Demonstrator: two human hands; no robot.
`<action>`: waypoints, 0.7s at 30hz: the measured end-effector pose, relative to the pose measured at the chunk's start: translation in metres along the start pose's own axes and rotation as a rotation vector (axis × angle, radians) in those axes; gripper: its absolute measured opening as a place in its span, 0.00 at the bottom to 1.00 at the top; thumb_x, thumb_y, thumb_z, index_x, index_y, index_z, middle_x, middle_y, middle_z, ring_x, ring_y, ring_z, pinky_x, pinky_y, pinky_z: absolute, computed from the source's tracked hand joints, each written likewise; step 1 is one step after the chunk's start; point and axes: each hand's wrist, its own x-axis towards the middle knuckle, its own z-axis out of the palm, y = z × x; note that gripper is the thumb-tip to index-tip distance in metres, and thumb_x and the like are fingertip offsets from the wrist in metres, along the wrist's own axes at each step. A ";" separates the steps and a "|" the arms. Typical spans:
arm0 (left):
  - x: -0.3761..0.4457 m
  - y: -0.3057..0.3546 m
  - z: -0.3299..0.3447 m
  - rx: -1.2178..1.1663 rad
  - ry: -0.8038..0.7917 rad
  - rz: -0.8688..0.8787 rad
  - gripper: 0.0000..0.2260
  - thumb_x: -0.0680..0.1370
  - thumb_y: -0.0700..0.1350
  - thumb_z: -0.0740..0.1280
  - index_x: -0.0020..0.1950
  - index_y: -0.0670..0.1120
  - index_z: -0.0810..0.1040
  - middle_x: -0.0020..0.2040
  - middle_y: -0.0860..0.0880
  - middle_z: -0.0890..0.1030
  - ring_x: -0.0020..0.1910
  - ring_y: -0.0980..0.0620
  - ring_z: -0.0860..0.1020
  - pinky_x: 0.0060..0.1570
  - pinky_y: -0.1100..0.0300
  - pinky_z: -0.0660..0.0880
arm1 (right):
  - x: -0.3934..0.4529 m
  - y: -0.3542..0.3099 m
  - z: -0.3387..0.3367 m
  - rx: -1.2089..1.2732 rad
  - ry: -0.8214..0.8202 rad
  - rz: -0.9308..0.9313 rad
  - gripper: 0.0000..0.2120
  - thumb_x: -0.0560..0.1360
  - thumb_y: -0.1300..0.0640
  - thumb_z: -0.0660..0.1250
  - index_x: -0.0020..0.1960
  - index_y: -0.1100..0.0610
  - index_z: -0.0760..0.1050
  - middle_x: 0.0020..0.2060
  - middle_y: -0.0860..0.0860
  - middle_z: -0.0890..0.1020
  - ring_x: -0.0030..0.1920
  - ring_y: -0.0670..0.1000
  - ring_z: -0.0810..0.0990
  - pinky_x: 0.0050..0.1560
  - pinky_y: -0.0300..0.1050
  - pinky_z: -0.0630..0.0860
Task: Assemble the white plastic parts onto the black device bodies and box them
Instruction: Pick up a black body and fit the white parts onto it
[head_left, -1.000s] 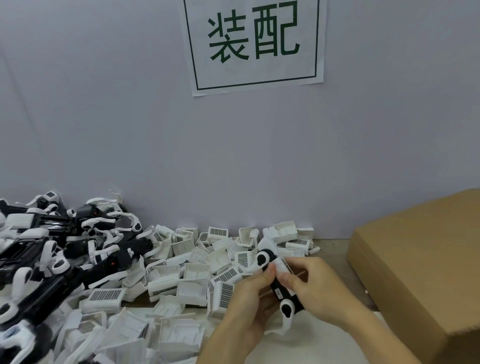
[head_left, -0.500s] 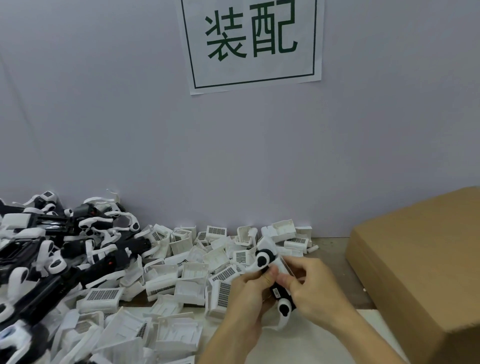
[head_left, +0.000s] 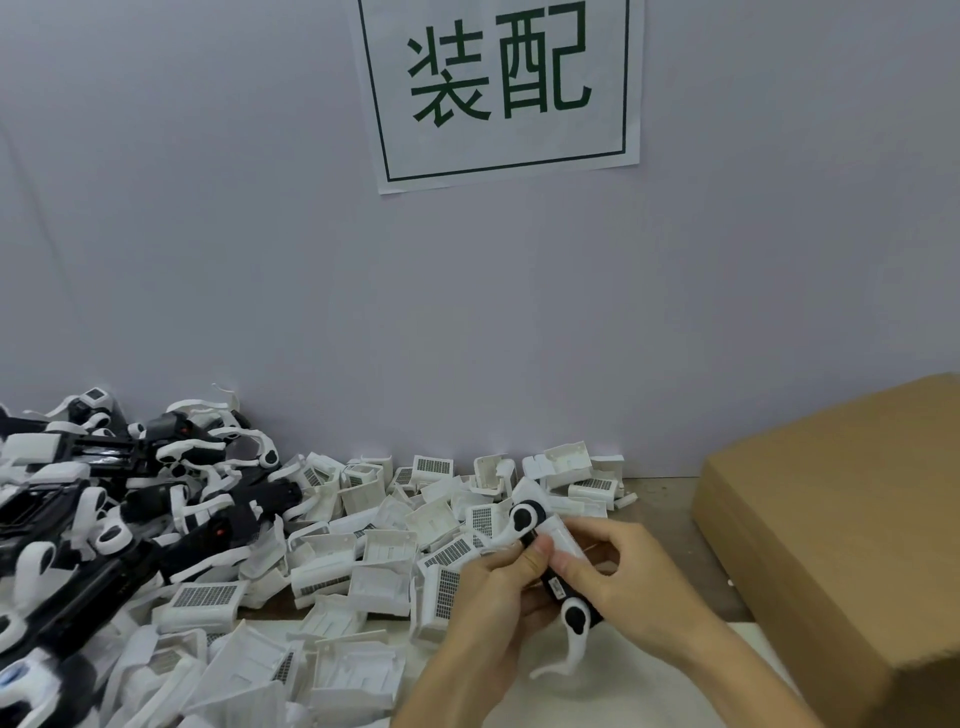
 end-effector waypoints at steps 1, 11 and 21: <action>0.000 -0.001 0.000 0.044 -0.003 -0.001 0.14 0.71 0.47 0.73 0.48 0.37 0.86 0.49 0.35 0.86 0.46 0.40 0.86 0.39 0.54 0.82 | -0.001 -0.001 -0.003 -0.016 -0.026 0.006 0.08 0.79 0.56 0.70 0.57 0.47 0.83 0.48 0.43 0.87 0.50 0.44 0.85 0.54 0.45 0.81; 0.000 -0.002 0.003 0.265 0.030 -0.002 0.16 0.82 0.51 0.63 0.54 0.41 0.85 0.46 0.41 0.87 0.44 0.45 0.86 0.42 0.54 0.82 | -0.003 -0.008 -0.011 0.015 -0.102 0.118 0.07 0.77 0.55 0.73 0.53 0.54 0.85 0.45 0.51 0.88 0.50 0.53 0.86 0.56 0.55 0.81; 0.002 -0.003 0.007 0.268 0.076 0.018 0.13 0.83 0.47 0.65 0.53 0.39 0.84 0.46 0.40 0.87 0.47 0.41 0.86 0.50 0.45 0.83 | -0.002 -0.004 -0.017 0.112 -0.112 0.133 0.08 0.75 0.54 0.74 0.54 0.50 0.86 0.46 0.52 0.88 0.49 0.51 0.86 0.50 0.48 0.84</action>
